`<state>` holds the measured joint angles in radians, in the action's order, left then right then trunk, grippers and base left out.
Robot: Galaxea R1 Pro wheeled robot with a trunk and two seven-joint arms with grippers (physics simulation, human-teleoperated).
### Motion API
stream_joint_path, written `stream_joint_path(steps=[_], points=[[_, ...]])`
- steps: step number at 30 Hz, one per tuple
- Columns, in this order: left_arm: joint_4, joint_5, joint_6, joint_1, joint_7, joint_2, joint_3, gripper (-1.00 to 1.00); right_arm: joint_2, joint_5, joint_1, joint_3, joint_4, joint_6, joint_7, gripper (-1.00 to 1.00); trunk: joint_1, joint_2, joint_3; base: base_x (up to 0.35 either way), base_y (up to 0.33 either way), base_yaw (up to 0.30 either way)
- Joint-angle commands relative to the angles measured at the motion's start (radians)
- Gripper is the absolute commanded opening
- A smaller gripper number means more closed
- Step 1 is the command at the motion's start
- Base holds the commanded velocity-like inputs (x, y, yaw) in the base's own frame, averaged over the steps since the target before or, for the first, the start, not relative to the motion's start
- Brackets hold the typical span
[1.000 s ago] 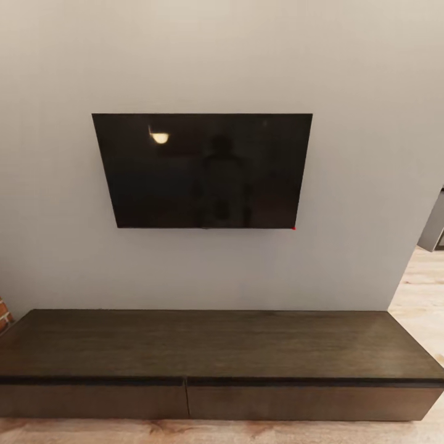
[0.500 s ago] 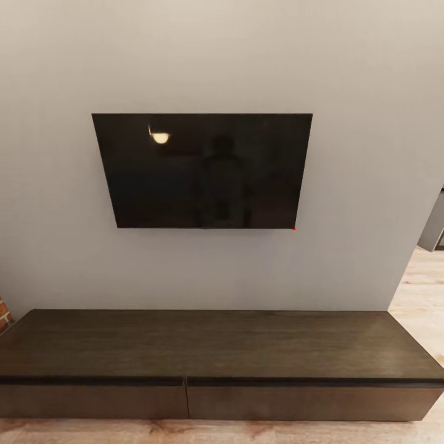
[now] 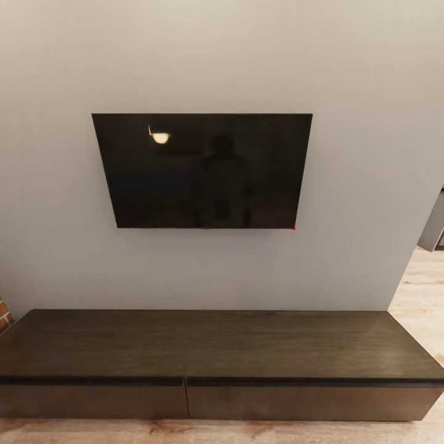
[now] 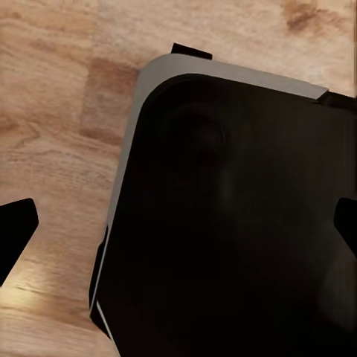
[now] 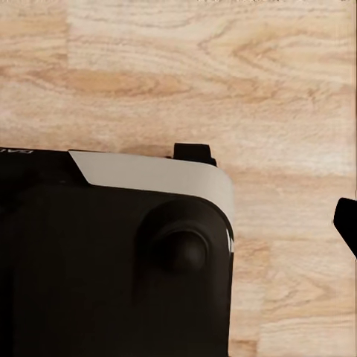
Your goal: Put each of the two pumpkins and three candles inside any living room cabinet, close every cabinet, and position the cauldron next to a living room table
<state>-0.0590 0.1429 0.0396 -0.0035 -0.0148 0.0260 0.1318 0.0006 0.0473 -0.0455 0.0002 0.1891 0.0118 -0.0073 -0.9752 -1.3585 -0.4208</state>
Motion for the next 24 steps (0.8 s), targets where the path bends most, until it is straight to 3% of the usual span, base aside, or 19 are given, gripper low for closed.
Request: stream_joint_path(steps=[1,6,11,12,14,21,24], points=[[0.000,0.009,0.002,-0.001,-0.002,0.000,0.002,1.00,0.000,0.005,0.000,-0.001,0.000,0.002,0.000,1.00,0.000,-0.001,-0.001,0.000,0.000,0.000],[0.000,0.009,-0.001,-0.004,-0.005,-0.001,0.002,1.00,-0.002,-0.004,-0.001,-0.004,0.003,0.002,0.003,1.00,0.000,-0.001,-0.001,0.000,0.000,0.000],[-0.001,0.009,-0.018,-0.010,-0.007,-0.003,0.002,1.00,-0.002,-0.083,-0.002,-0.005,0.005,-0.005,0.003,1.00,0.000,-0.001,-0.001,0.000,0.000,0.000],[-0.004,0.008,-0.047,-0.023,-0.006,-0.005,0.002,1.00,-0.002,-0.114,-0.004,-0.005,0.006,-0.014,0.004,1.00,0.000,-0.001,-0.001,0.000,0.000,0.000],[-0.023,0.008,-0.086,-0.045,-0.006,-0.005,0.002,1.00,-0.003,-0.131,-0.011,-0.005,0.007,-0.030,0.006,1.00,0.000,-0.001,-0.001,0.000,0.000,0.000],[-0.187,0.008,-0.276,-0.083,-0.004,-0.006,0.002,1.00,-0.004,-0.149,-0.091,-0.005,0.009,-0.142,0.026,1.00,0.000,-0.001,-0.001,0.000,0.000,0.000],[-0.251,0.009,-0.324,-0.085,-0.006,-0.006,0.002,1.00,-0.004,-0.151,-0.127,-0.005,0.009,-0.188,0.030,1.00,0.000,-0.001,-0.001,0.000,0.000,0.000]])
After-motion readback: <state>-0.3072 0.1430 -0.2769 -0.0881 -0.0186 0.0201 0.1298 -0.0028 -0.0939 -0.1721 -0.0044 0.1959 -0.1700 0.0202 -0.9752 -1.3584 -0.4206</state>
